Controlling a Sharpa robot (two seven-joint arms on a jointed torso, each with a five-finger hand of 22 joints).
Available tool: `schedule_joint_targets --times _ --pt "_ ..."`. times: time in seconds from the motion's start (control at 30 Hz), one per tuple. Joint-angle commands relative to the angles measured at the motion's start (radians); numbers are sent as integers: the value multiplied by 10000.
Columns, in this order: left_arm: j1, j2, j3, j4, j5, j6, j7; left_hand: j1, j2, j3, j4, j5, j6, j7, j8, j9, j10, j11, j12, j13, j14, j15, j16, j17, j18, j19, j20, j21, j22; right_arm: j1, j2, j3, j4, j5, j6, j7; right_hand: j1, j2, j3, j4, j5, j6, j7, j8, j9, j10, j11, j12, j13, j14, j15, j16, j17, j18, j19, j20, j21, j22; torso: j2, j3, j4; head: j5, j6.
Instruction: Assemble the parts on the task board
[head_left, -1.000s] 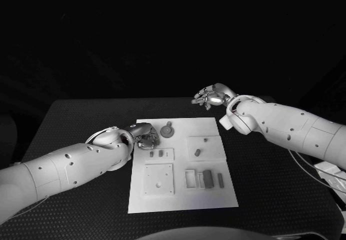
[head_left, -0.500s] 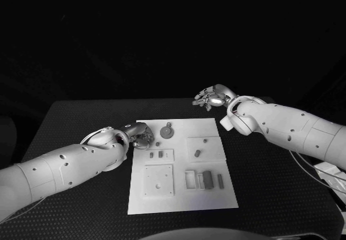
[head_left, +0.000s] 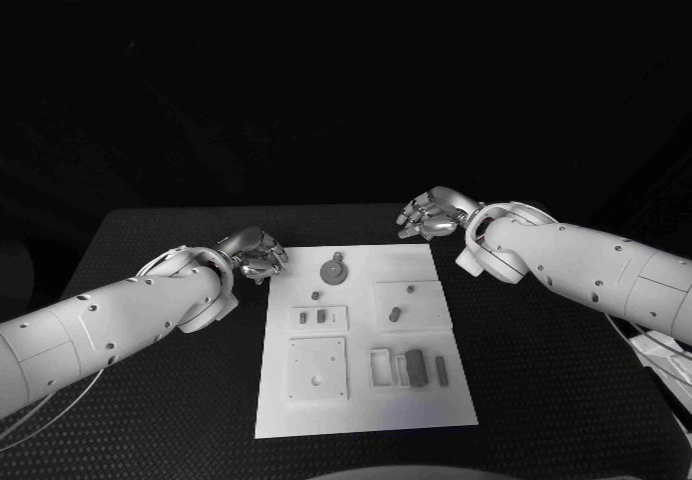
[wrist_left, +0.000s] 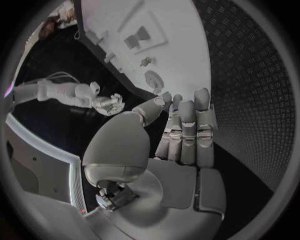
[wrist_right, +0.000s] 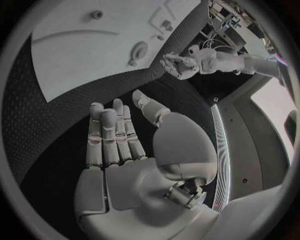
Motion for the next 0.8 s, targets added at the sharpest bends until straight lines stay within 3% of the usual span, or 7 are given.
schedule_joint_targets --times 0.03,0.13,0.23,0.33,0.4,0.53,0.8 --pt "164 -233 -4 119 3974 -265 1140 -204 -9 -33 68 -56 56 -9 87 11 -97 50 -4 35 -352 38 -358 -170 291 -388 61 -288 48 -126 -164 -8 304 -2094 743 -13 121 7 39 -4 21 63 -67 60 -15 637 -40 -858 -442 338 -41 -250 -153 151 216 -89 -39 -92 -13 27 5 -83 99" --pt "305 -475 -5 259 5484 -38 1598 -382 -6 -161 84 -35 35 -12 147 18 -147 97 10 102 -724 131 -883 -432 171 -813 165 -694 -165 -184 -355 -25 542 -3036 784 -88 112 -9 8 -7 38 179 -96 106 -21 870 -36 -1377 -670 472 -42 -350 -189 151 316 -106 -81 -123 -15 25 3 -184 160" --pt "367 -674 -4 435 6330 224 1930 -601 30 -390 27 -3 -6 -12 215 25 -197 189 15 185 -1145 247 -1644 -790 -2 -1342 305 -1261 -522 -303 -603 -59 886 -4179 771 -198 78 -20 11 4 29 281 -138 141 -32 1077 -27 -1778 -869 655 -46 -461 -232 151 465 -158 -105 -159 -25 32 3 -241 191" --pt "387 -805 -4 580 6759 444 2143 -779 55 -513 -12 -1 -64 -2 256 30 -391 306 -25 186 -1490 453 -2428 -1118 -155 -1804 458 -1780 -900 -482 -821 -118 1284 -4882 701 -392 32 -89 1 11 38 362 -173 172 -33 1166 -23 -2006 -975 719 -35 -532 -251 151 510 -170 -139 -180 -39 20 11 -267 223" --pt "388 -877 -5 672 6977 532 2318 -905 76 -595 -66 0 -137 21 278 33 -521 364 -29 156 -1815 708 -3181 -1399 -268 -2207 661 -2223 -1251 -615 -932 -134 1500 -5620 673 -531 -13 -135 1 20 37 382 -187 172 -43 1168 4 -2190 -1054 755 -12 -573 -259 151 537 -175 -161 -193 -56 18 9 -288 248" --pt "383 -925 -8 761 7310 625 2472 -989 120 -717 -167 0 -280 58 327 37 -789 468 -24 7 -1960 1044 -4278 -1665 -228 -2758 999 -2309 -1885 -771 -1113 -223 1777 -6399 587 -761 -74 -276 8 35 37 411 -200 171 -59 1189 45 -2455 -1166 806 25 -622 -260 151 590 -185 -185 -207 -68 8 -17 -287 279" --pt "377 -976 -11 813 7422 589 2602 -1012 149 -807 -165 -1 -314 67 375 38 -786 470 -7 -60 -1884 1113 -4648 -1626 -176 -2845 1088 -2289 -2164 -1079 -1247 -374 2101 -7302 419 -1053 -222 -541 36 94 37 405 -188 140 -102 1261 92 -2801 -1310 852 68 -687 -248 151 654 -192 -235 -233 -135 -27 -27 -242 262"
